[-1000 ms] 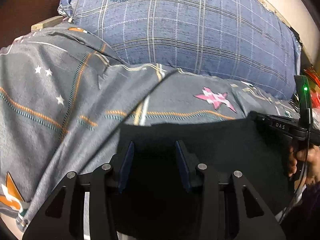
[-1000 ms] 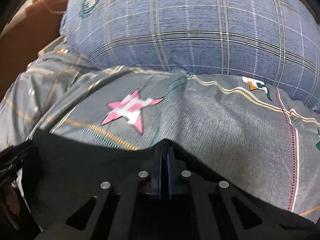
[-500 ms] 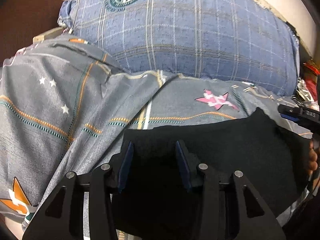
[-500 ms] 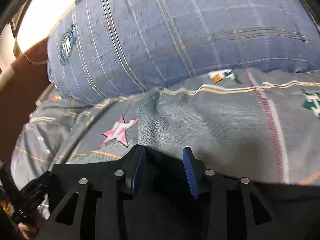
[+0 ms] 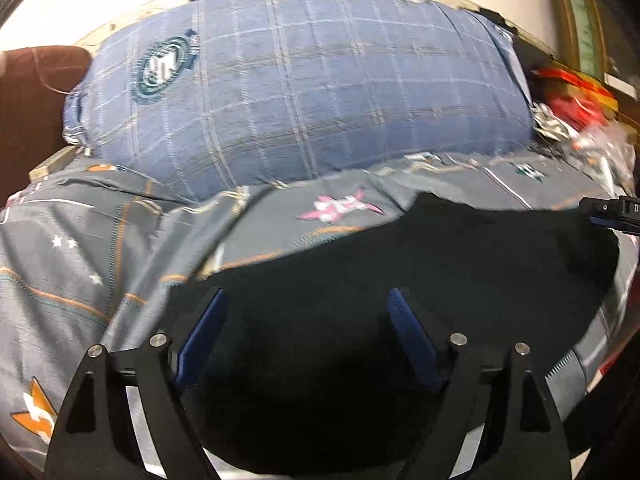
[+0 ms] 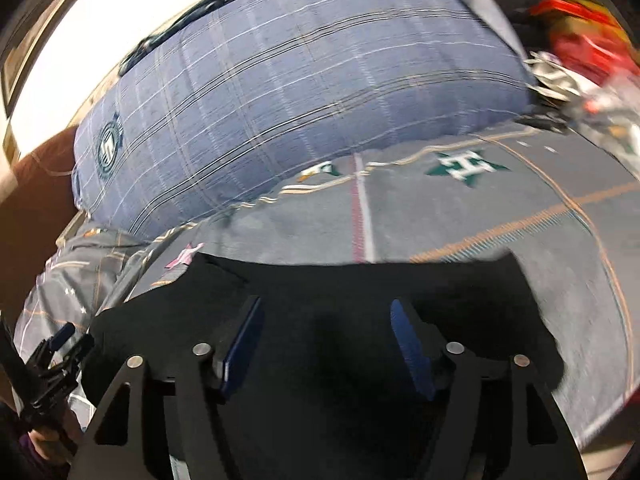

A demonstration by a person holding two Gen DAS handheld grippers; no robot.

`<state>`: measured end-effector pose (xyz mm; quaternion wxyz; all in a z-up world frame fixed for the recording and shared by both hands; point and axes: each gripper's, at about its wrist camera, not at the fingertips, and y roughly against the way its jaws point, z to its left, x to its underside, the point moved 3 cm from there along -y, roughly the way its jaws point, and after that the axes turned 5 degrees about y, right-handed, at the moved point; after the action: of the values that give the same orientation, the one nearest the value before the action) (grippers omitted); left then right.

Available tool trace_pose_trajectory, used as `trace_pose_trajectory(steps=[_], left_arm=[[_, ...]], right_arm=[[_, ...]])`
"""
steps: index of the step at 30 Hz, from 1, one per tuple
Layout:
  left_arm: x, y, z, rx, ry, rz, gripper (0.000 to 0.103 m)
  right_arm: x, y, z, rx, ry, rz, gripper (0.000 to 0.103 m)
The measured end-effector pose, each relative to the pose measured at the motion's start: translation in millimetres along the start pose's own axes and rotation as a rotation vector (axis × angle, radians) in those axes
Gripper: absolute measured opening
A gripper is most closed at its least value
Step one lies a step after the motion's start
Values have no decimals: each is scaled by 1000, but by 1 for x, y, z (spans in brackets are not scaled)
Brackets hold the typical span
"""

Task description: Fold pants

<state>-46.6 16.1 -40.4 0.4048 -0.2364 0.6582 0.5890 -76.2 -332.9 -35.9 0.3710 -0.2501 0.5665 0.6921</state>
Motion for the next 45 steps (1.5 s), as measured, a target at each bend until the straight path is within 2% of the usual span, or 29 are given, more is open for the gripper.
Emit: trace_pose_trajectory(steps=[6,13,17,23,30,36,45], left_arm=[[9,6,-31,46,-12,43,83],[11,17,-65,83,9,75,83],[3,19,-82,92,0,82,83],[-15,23,-112,96,-70,62,83],[-41,24,-149,112,-154,42,83],[-62,28,-178,117,-223,3,83],[-76,30,-219,147,-317,-29,83]], right_arm=[[24,16,-10,26,-15,2,69],[18,20,-3,32,-18,-31,71],[13,20,4,79,39,-39,71],[9,30,5,101,75,-66,71],[2,41,-16,118,14,-94,71],[-2,49,-29,171,-3,-118,71],[-5,57,-48,189,-43,-136,71]])
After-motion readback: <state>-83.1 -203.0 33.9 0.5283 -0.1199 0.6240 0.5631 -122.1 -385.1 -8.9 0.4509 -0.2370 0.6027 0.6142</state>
